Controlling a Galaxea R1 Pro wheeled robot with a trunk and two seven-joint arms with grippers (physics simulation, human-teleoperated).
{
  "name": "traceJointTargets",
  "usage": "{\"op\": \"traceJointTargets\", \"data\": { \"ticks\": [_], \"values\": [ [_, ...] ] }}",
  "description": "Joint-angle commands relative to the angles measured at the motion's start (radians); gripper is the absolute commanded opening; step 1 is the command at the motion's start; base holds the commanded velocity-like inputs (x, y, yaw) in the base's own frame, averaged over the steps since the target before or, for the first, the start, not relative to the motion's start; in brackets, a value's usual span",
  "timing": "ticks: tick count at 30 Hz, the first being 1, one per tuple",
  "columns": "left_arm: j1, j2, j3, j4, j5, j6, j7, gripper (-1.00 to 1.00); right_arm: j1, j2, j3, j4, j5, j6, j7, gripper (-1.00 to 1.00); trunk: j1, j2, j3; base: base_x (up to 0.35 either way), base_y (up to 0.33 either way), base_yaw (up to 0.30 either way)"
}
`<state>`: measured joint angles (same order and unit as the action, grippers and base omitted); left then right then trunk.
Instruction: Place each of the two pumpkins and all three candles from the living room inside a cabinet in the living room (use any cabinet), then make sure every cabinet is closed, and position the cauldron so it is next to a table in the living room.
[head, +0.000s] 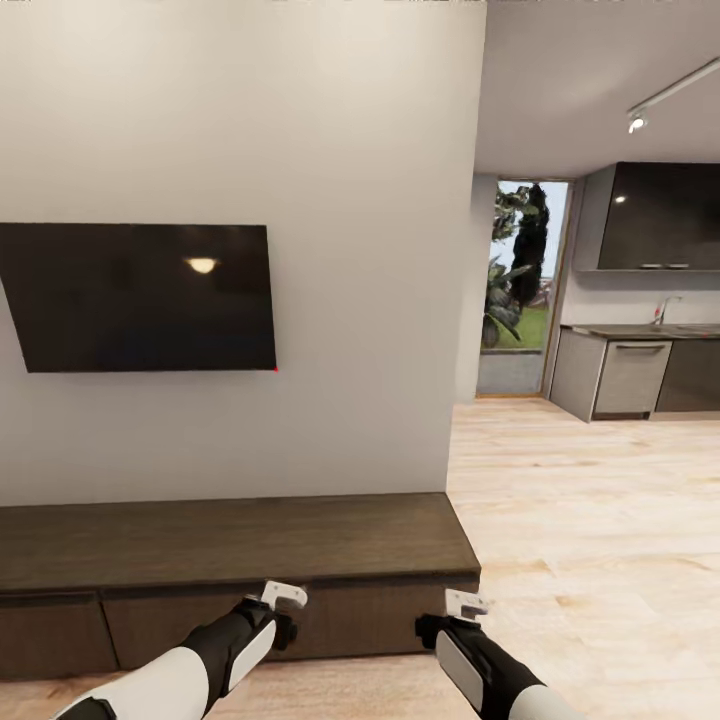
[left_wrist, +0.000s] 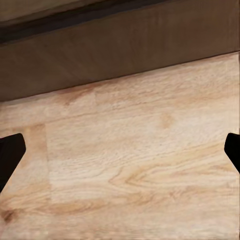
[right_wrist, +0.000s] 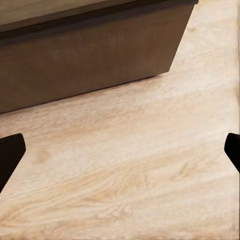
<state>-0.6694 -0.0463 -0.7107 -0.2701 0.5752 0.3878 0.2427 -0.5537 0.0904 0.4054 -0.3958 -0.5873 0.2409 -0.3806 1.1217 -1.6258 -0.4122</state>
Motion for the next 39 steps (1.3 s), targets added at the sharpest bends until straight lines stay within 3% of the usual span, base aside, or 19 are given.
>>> {"op": "traceJointTargets", "data": {
  "ticks": [1,7,13,15,18,23,30,39],
  "values": [
    [-0.001,0.001,-0.008,0.019,0.011,0.012,0.005,1.0,-0.001,-0.001,0.008,0.005,-0.005,0.004,-0.007,1.0,-0.004,0.007,0.002,0.0,0.0,0.0],
    [0.0,0.003,-0.009,0.076,0.012,0.023,0.0,1.0,0.004,-0.004,0.01,0.012,0.0,-0.009,-0.006,1.0,-0.027,0.049,0.021,0.0,0.0,0.0],
    [0.001,0.006,0.009,0.09,0.019,0.011,-0.004,1.0,0.013,-0.001,0.014,0.016,-0.002,-0.132,0.002,1.0,-0.05,0.091,0.04,0.0,0.0,0.0],
    [0.002,0.008,0.04,0.104,0.043,-0.078,-0.006,1.0,0.033,0.002,0.023,0.018,-0.004,-0.167,0.005,1.0,-0.058,0.105,0.046,0.0,0.0,0.0],
    [0.002,0.008,0.046,0.124,0.101,-0.151,-0.009,1.0,0.043,0.001,0.028,0.017,-0.004,-0.173,0.006,1.0,-0.069,0.126,0.055,0.0,0.0,0.0],
    [0.035,0.01,0.049,0.133,0.157,-0.285,-0.033,1.0,0.047,-0.001,0.03,0.019,-0.003,-0.176,0.006,1.0,-0.088,0.161,0.071,0.0,0.0,0.0],
    [0.059,0.011,0.048,0.135,0.169,-0.34,-0.044,1.0,0.051,-0.003,0.03,0.035,-0.001,-0.18,0.006,1.0,-0.115,0.21,0.093,0.0,0.0,0.0],
    [0.066,0.011,0.048,0.135,0.172,-0.352,-0.045,1.0,0.057,-0.007,0.029,0.04,0.0,-0.182,0.006,1.0,-0.15,0.273,0.121,0.0,0.0,0.0]
  ]
}}
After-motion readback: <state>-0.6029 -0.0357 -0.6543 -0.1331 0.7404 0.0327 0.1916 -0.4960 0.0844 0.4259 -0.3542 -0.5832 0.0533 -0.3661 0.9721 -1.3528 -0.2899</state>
